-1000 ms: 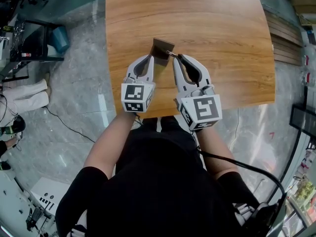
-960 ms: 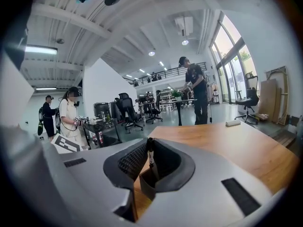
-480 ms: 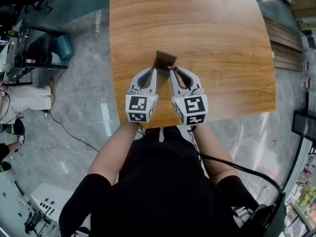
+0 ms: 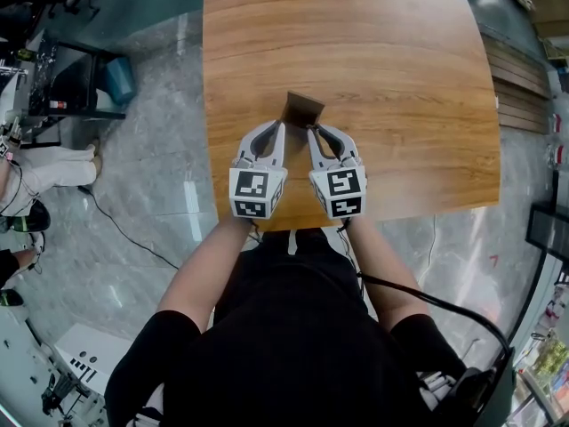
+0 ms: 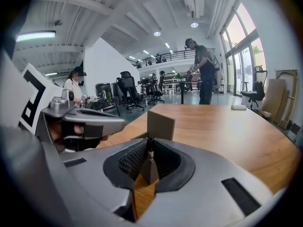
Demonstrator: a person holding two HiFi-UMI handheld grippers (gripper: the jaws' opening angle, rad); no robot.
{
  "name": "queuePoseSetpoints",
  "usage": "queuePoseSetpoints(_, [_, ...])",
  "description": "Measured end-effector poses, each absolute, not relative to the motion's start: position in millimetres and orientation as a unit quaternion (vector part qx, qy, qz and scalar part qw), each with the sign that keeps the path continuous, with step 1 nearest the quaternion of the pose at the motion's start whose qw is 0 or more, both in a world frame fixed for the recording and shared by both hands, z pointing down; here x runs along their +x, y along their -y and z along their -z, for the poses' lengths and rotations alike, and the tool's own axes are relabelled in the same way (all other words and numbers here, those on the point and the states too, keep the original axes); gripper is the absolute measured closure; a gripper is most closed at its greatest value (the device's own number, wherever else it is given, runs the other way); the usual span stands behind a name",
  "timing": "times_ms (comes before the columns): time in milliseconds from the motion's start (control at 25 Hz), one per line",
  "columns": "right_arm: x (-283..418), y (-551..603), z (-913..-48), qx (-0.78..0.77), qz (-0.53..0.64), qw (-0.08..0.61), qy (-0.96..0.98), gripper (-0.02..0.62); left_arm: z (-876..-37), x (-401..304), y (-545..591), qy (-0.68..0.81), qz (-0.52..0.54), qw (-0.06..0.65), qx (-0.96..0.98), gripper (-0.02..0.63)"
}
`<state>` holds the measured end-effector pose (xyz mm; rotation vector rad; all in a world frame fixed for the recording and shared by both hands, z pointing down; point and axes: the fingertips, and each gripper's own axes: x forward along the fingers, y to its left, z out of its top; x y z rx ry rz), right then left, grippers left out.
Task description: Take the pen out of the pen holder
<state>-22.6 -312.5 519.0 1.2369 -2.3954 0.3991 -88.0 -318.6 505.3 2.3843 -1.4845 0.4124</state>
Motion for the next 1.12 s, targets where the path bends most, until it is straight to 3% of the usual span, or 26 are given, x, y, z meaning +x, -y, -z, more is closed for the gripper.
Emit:
queuePoseSetpoints(640, [-22.8, 313.5, -535.0, 0.451, -0.154, 0.207, 0.854, 0.561, -510.6, -91.9, 317.6, 0.52, -0.146, 0.156, 0.827, 0.606])
queuePoseSetpoints(1120, [-9.7, 306.8, -474.0, 0.473, -0.117, 0.156, 0.859, 0.561, -488.8, -84.9, 313.5, 0.517, -0.137, 0.14, 0.833, 0.606])
